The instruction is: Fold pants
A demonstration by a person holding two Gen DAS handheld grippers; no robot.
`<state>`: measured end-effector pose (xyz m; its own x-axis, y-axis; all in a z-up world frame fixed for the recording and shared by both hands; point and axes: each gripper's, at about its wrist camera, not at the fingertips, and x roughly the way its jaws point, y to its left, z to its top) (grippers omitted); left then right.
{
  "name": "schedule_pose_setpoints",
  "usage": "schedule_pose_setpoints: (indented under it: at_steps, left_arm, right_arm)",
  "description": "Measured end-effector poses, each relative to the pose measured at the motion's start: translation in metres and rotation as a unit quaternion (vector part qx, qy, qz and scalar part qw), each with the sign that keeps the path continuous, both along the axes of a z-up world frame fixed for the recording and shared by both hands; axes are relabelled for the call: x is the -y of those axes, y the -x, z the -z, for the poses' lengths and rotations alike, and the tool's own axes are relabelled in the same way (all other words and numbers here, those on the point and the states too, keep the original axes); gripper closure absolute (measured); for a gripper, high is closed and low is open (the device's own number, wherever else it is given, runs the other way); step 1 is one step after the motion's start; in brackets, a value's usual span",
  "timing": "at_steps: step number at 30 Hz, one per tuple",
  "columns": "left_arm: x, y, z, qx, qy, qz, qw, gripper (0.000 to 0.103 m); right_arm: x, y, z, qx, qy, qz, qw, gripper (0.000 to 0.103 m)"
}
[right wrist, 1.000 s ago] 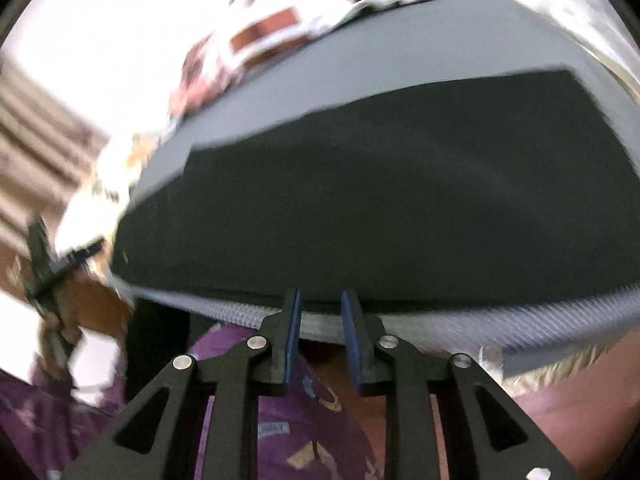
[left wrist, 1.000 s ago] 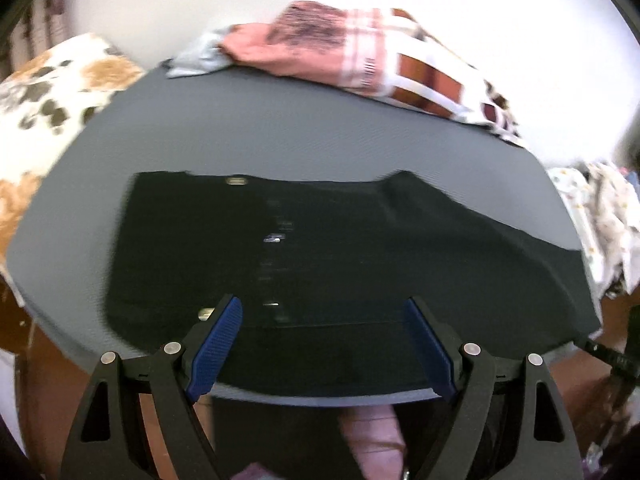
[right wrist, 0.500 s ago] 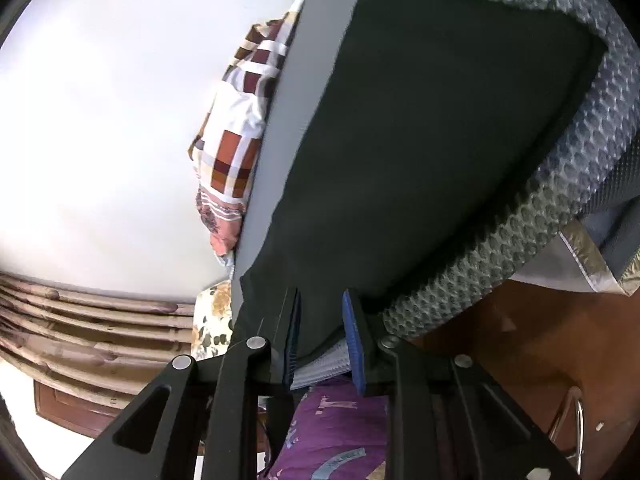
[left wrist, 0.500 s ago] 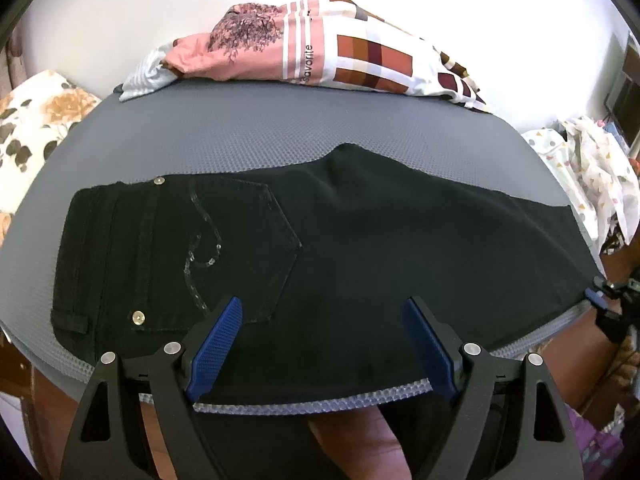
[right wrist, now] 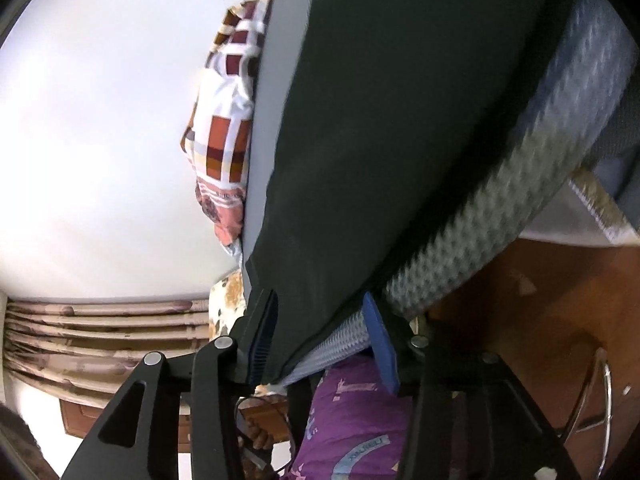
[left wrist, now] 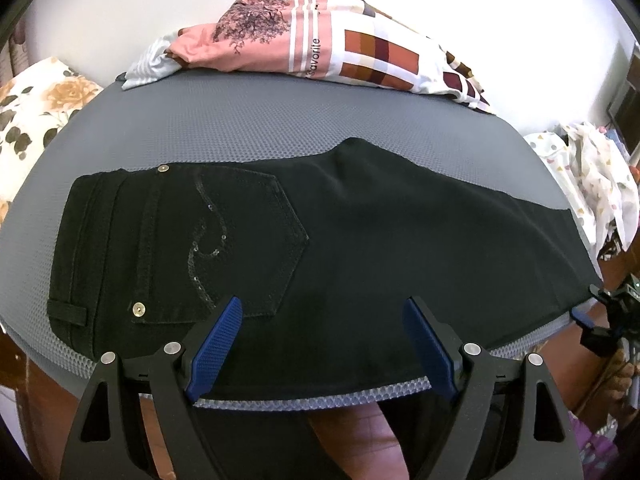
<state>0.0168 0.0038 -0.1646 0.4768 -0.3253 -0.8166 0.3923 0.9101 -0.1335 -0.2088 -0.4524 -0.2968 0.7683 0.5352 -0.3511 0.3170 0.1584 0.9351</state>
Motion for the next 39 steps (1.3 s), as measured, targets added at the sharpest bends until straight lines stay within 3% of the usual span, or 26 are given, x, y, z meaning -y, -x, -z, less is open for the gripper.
schedule_pose_setpoints:
  at_steps: [9,14,27,34,35,38,39]
  left_arm:
    - [0.002,0.001,0.0,0.001,-0.001,0.002,1.0,0.02]
    - [0.0,-0.001,0.0,-0.007,0.009,0.001,0.9999,0.02]
    - [0.001,0.001,0.001,-0.013,0.01,0.008,0.9998,0.02]
    - [0.004,0.001,0.006,-0.023,0.006,0.014,0.9996,0.02]
    - [0.004,0.0,0.006,-0.023,0.005,0.015,0.9996,0.02]
    - [0.005,0.0,0.006,-0.02,0.001,0.017,0.9997,0.02]
    - [0.005,0.0,0.006,-0.02,0.0,0.017,0.9997,0.02]
  right_arm:
    - [-0.021,-0.016,-0.015,-0.005,0.034,-0.038,0.999,0.058]
    - [-0.027,-0.012,-0.013,0.011,-0.021,-0.028,0.999,0.057]
    - [-0.053,-0.045,-0.001,-0.002,-0.033,-0.043,0.999,0.054]
    - [-0.068,-0.061,-0.005,0.014,-0.022,-0.046,0.999,0.052]
    - [-0.072,-0.065,-0.006,0.016,-0.016,-0.05,0.998,0.055]
    - [-0.085,-0.077,-0.006,-0.009,0.023,-0.073,0.997,0.093]
    - [-0.089,-0.077,-0.003,-0.026,0.033,-0.078,0.996,0.098]
